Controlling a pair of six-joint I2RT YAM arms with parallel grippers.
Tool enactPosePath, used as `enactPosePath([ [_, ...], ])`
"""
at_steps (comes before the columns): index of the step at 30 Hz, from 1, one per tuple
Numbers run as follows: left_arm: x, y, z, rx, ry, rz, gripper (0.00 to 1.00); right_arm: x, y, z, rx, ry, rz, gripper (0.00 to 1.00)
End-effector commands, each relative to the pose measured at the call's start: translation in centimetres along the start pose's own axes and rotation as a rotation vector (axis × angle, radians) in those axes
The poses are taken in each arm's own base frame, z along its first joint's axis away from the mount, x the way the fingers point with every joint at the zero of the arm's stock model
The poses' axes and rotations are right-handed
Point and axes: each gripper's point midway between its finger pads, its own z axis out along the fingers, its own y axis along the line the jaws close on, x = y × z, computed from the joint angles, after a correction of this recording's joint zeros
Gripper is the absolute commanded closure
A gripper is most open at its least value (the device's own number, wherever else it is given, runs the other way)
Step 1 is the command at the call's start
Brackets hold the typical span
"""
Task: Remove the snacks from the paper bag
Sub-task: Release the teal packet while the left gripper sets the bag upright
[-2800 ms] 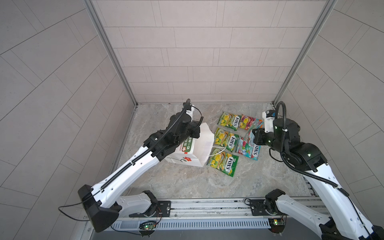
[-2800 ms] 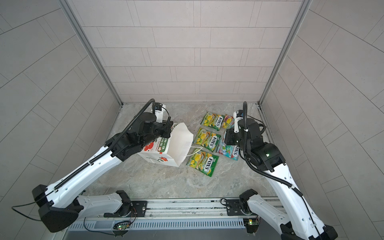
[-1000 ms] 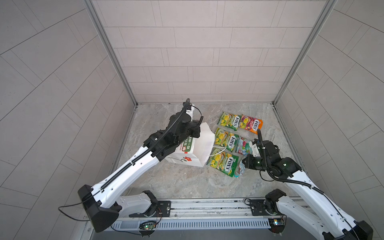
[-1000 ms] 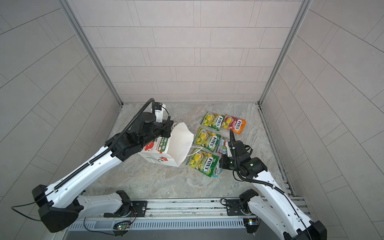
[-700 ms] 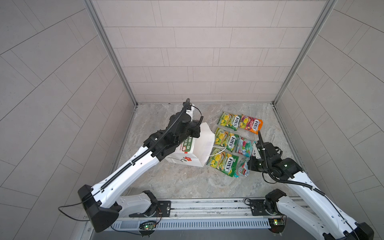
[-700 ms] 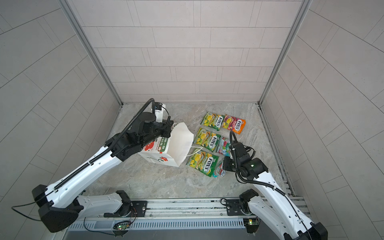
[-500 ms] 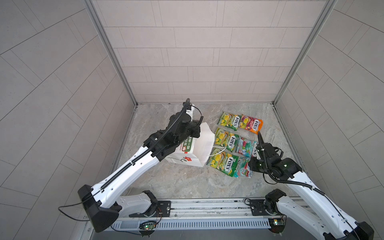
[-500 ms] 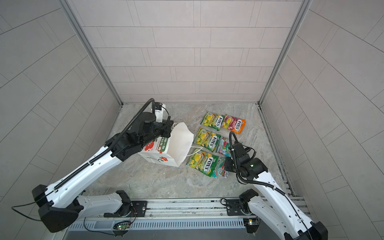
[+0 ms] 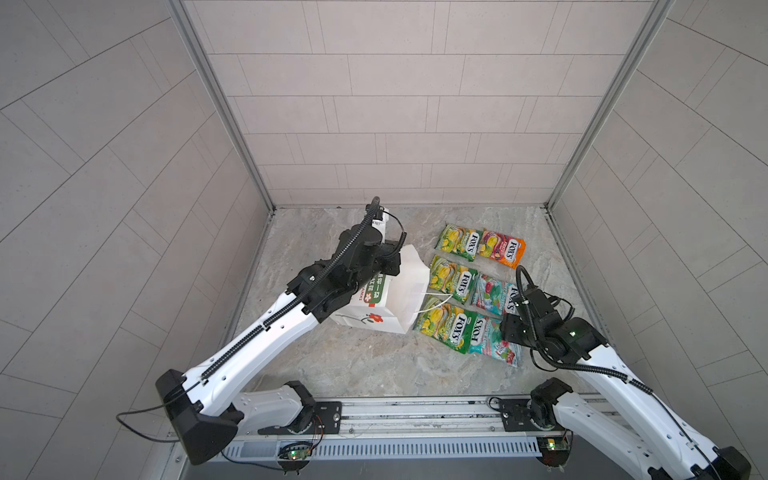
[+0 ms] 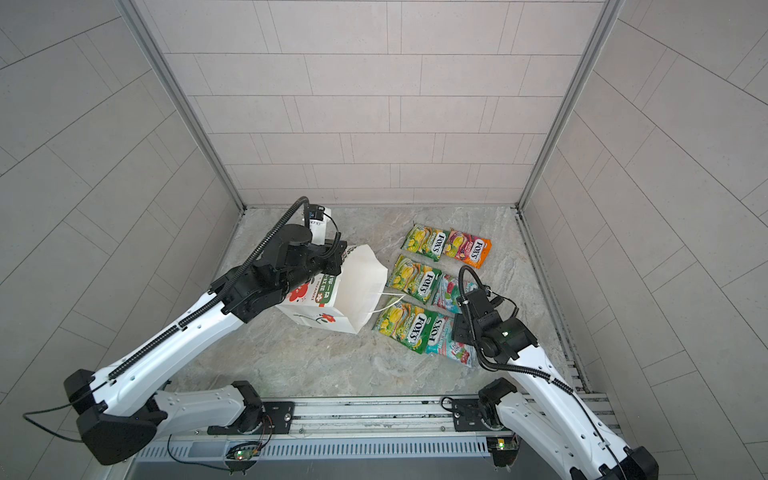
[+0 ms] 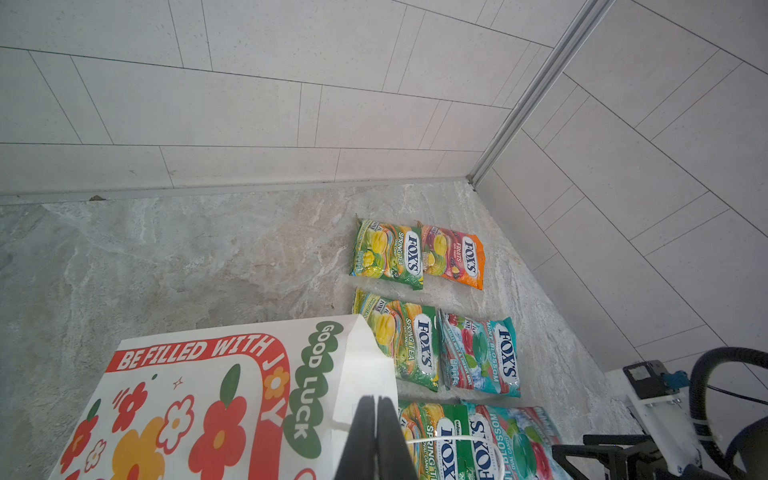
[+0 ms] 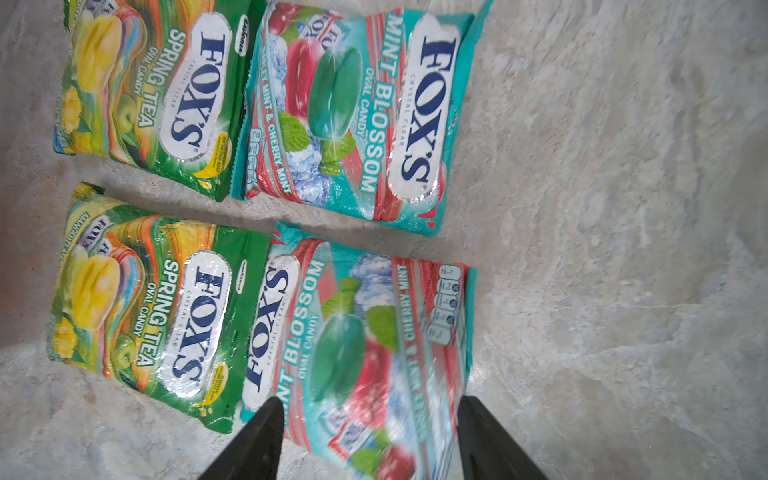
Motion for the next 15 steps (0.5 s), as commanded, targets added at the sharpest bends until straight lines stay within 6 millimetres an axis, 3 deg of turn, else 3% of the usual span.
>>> enactPosePath([
  [1,-0.5,-0.2,-0.6,0.013,-0.026,-0.003,1.0,-1.2,-1.1,-1.1,0.038,-0.083,0.033,0.29],
  [9,-0.7,-0.8,-0.5,0.04,-0.025,-0.02,1.0,-1.7,0.1,-1.1,-0.049,-0.135,0.008,0.29],
  [15,-2.2,-3.0,-0.5,0.143,-0.056,-0.069,1.0,-1.8,1.4,-1.0,-0.117,-0.139,0.001,0.29],
])
